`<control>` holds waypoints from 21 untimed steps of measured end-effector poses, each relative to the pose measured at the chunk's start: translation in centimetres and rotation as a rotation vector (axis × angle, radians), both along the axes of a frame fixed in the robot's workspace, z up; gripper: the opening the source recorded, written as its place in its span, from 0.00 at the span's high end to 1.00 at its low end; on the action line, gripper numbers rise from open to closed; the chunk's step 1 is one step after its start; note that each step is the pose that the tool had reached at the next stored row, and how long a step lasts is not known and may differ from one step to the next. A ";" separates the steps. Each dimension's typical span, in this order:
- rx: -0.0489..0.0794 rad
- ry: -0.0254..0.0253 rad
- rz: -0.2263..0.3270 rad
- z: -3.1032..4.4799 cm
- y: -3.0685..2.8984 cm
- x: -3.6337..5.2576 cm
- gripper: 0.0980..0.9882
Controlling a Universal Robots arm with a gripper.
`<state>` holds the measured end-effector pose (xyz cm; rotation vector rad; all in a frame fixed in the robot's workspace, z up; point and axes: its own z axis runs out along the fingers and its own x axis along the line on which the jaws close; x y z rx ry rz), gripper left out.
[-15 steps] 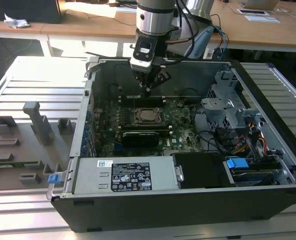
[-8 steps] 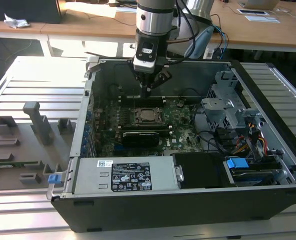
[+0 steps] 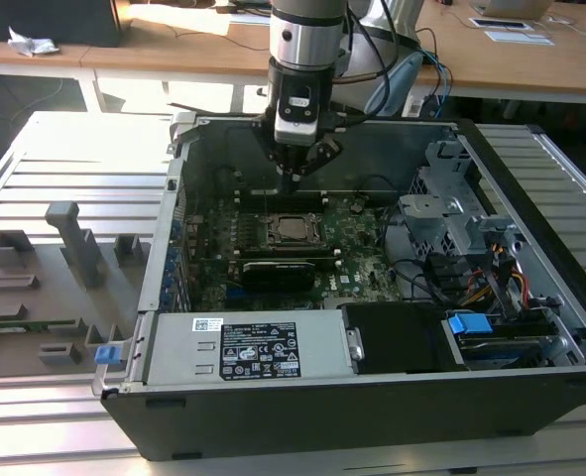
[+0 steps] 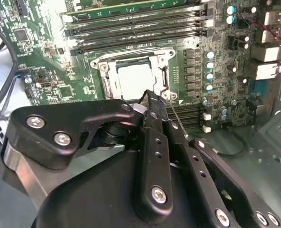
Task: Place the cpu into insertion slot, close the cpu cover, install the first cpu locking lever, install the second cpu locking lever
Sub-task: 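Install the first cpu locking lever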
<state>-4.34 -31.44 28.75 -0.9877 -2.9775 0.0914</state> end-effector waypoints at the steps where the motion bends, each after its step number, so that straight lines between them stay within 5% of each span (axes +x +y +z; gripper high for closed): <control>1: 0.000 0.0000 0.009 0.00 0.00 0.00 0.99; 21: 0.000 0.0000 0.293 0.00 0.00 0.00 0.99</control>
